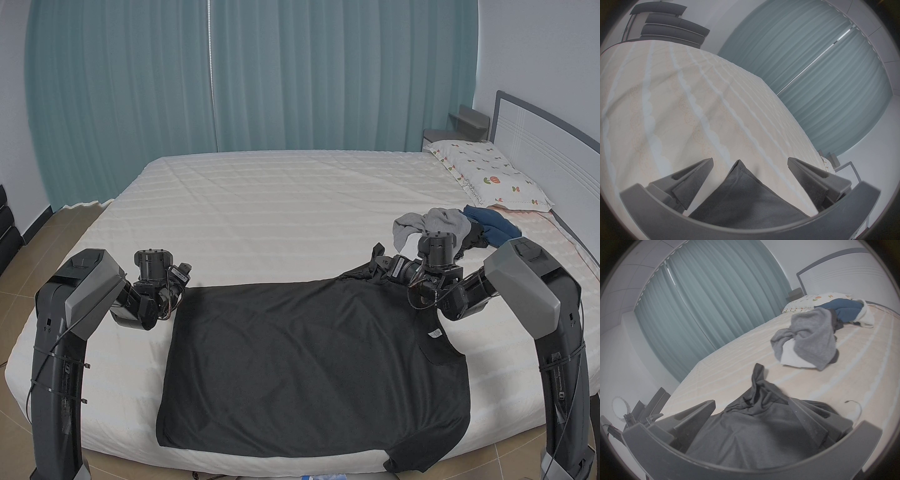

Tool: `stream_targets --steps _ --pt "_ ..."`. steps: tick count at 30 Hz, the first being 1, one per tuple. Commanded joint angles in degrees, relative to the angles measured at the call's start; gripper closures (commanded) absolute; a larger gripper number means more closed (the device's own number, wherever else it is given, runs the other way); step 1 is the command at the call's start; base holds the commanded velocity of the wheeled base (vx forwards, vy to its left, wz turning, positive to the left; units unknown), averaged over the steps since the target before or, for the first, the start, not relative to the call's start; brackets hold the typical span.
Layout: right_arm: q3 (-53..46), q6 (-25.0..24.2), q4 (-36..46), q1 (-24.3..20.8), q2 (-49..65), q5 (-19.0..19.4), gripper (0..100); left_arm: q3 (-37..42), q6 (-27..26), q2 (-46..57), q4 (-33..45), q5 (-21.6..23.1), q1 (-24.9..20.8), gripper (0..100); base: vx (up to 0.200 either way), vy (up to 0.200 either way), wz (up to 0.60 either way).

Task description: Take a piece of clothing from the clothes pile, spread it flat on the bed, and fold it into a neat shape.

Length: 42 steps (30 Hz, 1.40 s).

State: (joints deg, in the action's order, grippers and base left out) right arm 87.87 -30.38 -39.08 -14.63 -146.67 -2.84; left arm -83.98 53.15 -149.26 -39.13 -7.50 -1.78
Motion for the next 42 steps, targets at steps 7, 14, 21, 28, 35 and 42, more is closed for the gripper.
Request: stream_targets --steps 7,14,21,28,35,42 --pt "12.7 0.8 3.1 0.1 -10.5 -2.1 0 0.0 0.0 -0.1 0.0 -0.1 -0.1 0 0.0 0.0 0.0" --pt "16.0 1.9 3.8 1.8 -11.4 -3.0 0 0.0 0.0 -0.1 0.0 -0.1 -0.2 0 0.0 0.0 0.0" --pt "16.0 3.7 3.8 2.9 -11.9 -3.0 0 0.0 0.0 -0.1 0.0 -0.1 -0.2 0 0.0 0.0 0.0" --pt "16.1 4.1 3.9 3.2 -12.9 -3.0 100 0.0 -0.1 -0.2 0.0 -0.1 -0.2 0 0.0 0.0 0.0" --pt "18.9 3.7 3.7 4.9 -13.5 -3.2 100 -1.2 -2.7 -1.6 -0.2 0.0 -0.9 0 0.0 0.0 0.0" --pt "19.8 3.2 3.1 7.2 -13.7 -4.9 100 -2.4 -3.1 -2.5 -0.2 -0.1 -2.0 0 0.0 0.0 0.0"
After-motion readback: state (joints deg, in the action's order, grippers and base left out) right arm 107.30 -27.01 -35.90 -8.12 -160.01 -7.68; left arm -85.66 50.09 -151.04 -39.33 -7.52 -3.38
